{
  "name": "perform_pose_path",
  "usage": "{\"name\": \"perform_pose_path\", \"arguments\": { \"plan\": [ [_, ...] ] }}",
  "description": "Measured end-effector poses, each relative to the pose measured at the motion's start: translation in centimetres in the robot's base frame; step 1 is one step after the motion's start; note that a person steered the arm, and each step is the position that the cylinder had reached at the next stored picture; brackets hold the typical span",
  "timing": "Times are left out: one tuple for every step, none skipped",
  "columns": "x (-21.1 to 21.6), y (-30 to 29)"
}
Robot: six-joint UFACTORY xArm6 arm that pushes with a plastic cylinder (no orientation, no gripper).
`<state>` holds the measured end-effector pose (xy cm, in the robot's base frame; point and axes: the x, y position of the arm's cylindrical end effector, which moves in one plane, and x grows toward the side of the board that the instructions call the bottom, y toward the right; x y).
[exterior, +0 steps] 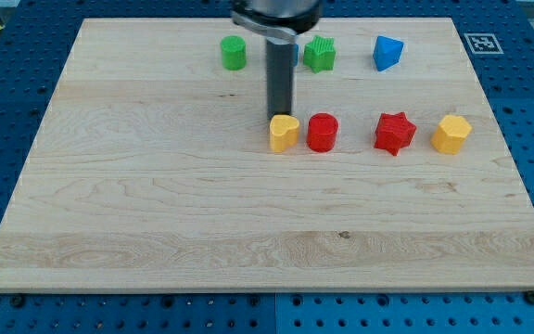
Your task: Move red star to yellow hexagon
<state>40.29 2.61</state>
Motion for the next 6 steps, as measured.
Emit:
{"name": "perform_pose_path", "arguments": {
  "plan": [
    [0.0, 4.8],
    [0.0, 8.1],
    [0.2, 8.2],
    [1.2, 9.7],
    [2.0, 12.0],
    [3.1, 13.4]
  ]
}}
